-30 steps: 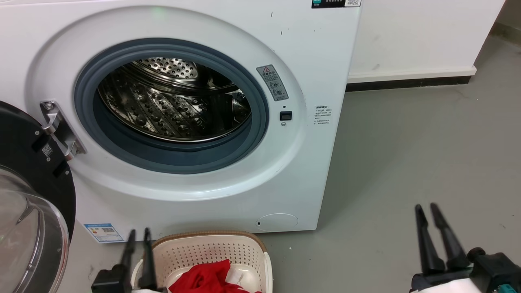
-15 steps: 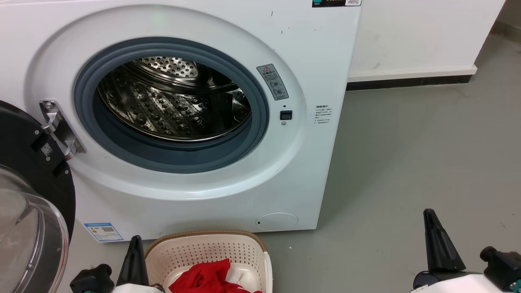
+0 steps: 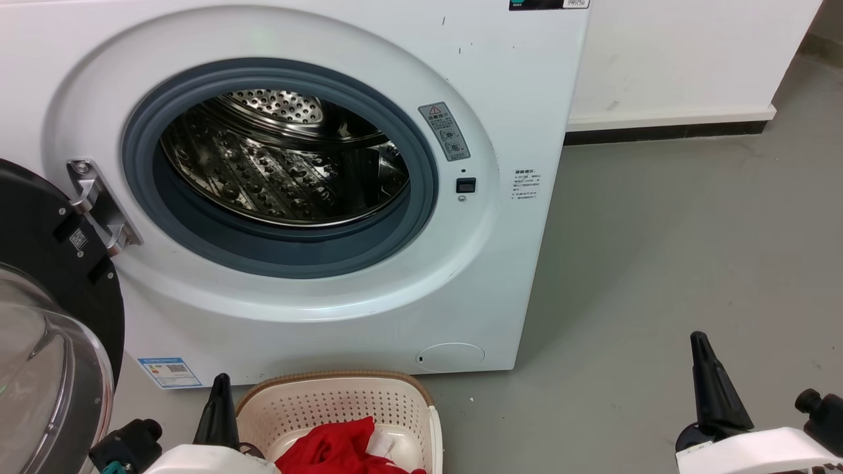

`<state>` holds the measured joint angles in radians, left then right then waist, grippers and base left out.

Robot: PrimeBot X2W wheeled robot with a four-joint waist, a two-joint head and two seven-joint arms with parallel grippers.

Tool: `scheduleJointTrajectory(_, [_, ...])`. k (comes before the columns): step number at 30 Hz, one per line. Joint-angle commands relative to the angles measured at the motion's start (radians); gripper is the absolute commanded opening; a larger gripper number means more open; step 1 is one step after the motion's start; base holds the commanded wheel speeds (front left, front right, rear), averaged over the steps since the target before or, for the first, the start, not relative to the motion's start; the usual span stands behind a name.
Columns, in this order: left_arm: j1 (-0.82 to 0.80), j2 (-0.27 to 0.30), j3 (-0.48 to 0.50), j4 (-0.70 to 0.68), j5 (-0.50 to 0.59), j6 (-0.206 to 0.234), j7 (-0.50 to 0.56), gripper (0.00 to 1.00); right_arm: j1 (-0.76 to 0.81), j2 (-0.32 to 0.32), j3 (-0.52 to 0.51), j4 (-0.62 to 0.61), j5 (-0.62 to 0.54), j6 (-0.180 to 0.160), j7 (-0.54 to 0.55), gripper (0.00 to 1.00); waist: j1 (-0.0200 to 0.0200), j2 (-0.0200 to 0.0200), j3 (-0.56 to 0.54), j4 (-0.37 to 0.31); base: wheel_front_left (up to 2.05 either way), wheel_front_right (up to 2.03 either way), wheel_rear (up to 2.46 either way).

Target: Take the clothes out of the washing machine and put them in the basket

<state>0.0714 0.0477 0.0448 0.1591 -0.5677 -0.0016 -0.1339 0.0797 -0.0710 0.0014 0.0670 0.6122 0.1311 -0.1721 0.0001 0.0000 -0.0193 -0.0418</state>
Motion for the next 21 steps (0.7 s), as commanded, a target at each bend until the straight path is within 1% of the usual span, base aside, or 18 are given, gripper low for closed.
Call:
scheduleJointTrajectory(1, [-0.031,0.002,0.006,-0.008,-0.039,-0.008,0.007,0.0,-0.032,-0.009,-0.002,-0.004,0.044,0.0,0.009,0.0,-0.0001,0.0,0.0,0.001,0.0,0.0,0.0])
scheduleJointTrajectory(21, [-0.076,0.002,0.025,0.018,-0.327,-0.044,0.077,0.0,-0.078,-0.017,-0.014,0.046,0.336,0.0,0.072,0.0,-0.0001,0.0,0.005,0.009,0.0,0.0,0.0])
